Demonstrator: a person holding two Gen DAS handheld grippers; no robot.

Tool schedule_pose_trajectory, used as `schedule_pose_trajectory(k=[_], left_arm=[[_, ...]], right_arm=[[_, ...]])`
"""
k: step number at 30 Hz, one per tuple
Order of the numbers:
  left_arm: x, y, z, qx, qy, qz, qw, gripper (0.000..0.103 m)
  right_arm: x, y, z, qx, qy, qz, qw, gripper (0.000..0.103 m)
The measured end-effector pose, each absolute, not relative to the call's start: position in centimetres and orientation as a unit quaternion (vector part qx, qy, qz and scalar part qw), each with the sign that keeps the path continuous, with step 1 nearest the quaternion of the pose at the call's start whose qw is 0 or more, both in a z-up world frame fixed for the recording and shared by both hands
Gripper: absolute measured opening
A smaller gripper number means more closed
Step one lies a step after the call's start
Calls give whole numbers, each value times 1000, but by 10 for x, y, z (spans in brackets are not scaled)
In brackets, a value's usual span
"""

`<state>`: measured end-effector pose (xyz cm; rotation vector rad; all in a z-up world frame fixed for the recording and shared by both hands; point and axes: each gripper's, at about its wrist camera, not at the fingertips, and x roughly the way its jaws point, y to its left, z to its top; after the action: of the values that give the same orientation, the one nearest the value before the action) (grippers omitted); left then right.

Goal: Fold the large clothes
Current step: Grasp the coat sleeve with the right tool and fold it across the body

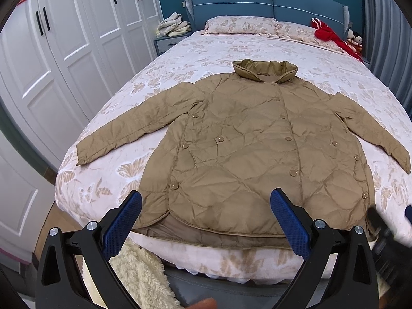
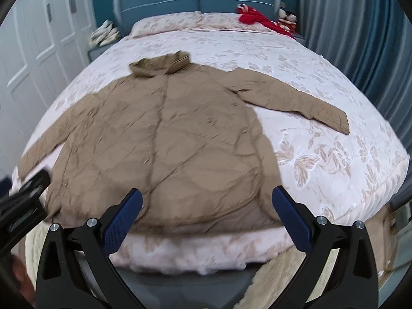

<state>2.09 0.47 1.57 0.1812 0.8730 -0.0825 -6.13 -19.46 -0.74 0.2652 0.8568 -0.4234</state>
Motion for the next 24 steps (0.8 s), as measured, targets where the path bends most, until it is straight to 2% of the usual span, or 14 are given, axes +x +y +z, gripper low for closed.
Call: schedule_pose_trajectory(k=[5, 11, 19, 24], left_arm=[[35, -4, 9, 89, 418, -41, 903, 98], [73, -31, -7, 90, 418, -41, 903, 98], [131, -67, -30, 89, 425, -34, 900, 98], [155, -69, -40, 81, 433, -24, 898, 98]], right_arm=[[-53, -314, -22, 231, 371, -259, 861, 98], [-27, -447, -54, 265, 349, -355, 826, 98], [-2, -548, -127, 348, 348, -399, 773, 98], [3, -574, -147, 370, 336, -420, 758, 92]])
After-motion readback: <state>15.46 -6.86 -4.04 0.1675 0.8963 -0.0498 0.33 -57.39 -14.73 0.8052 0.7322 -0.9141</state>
